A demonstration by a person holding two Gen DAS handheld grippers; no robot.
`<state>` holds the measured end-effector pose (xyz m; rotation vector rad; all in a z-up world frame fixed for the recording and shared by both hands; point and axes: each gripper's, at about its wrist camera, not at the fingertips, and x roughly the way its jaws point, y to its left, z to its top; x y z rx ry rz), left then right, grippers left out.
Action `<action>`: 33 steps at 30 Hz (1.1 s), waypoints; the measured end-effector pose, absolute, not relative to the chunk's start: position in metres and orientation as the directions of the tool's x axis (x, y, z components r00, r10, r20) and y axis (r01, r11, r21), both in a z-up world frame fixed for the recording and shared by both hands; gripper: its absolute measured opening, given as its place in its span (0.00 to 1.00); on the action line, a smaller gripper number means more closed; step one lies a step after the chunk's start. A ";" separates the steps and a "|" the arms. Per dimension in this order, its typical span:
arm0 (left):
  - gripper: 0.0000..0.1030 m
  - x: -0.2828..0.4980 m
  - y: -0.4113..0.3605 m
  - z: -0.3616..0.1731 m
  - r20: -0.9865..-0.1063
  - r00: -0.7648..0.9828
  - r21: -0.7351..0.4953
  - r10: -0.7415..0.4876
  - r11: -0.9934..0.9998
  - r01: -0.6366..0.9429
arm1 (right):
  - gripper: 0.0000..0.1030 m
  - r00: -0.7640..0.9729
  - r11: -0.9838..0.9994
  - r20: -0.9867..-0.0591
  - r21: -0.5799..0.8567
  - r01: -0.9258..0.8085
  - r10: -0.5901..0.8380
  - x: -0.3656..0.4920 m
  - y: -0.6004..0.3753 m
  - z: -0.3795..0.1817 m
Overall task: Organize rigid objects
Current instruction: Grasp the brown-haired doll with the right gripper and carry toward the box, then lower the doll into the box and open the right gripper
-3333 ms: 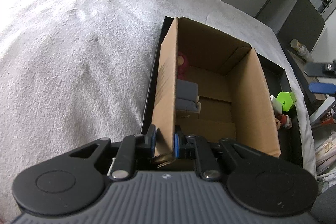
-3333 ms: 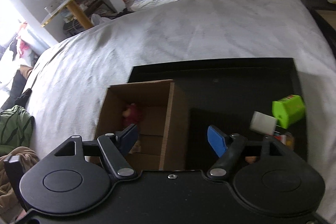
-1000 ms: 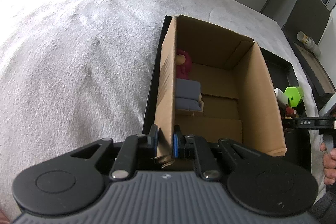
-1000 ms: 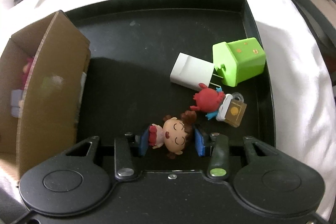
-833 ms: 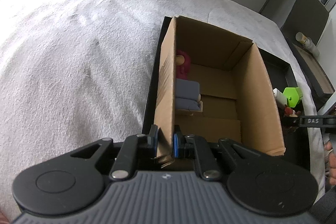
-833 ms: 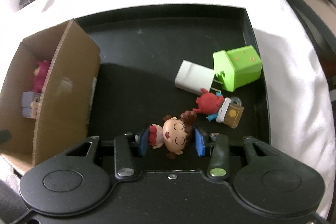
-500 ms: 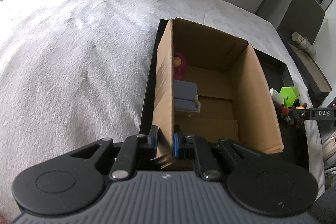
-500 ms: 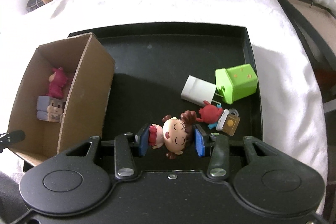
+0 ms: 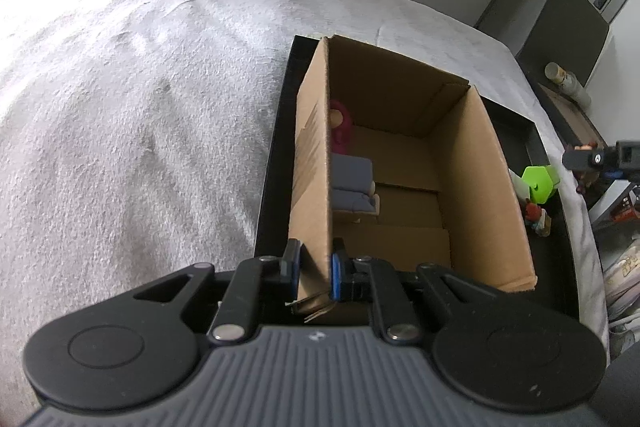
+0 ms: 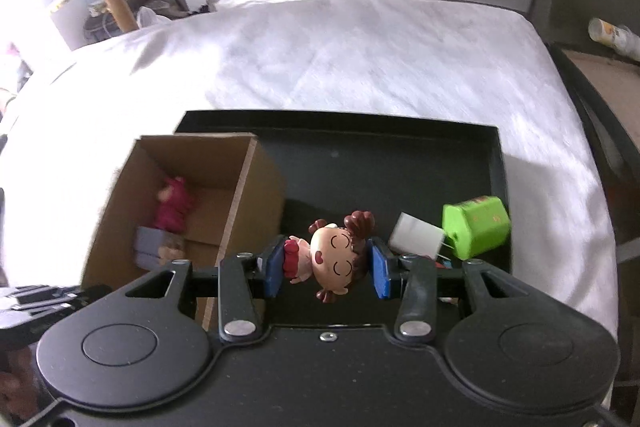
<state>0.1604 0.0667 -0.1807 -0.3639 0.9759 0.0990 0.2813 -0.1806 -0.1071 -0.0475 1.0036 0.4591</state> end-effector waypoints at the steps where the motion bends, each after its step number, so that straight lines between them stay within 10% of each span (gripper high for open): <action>1: 0.13 0.160 0.067 -0.181 -0.824 0.561 -0.259 -0.082 0.935 -0.244 | 0.41 0.450 0.900 -0.818 0.174 -0.400 0.358 0.282 -0.178 -0.104; 33: 0.15 0.159 0.072 -0.185 -0.814 0.563 -0.310 -0.144 0.927 -0.211 | 0.41 0.370 0.844 -0.856 0.130 -0.521 0.360 0.283 -0.073 -0.118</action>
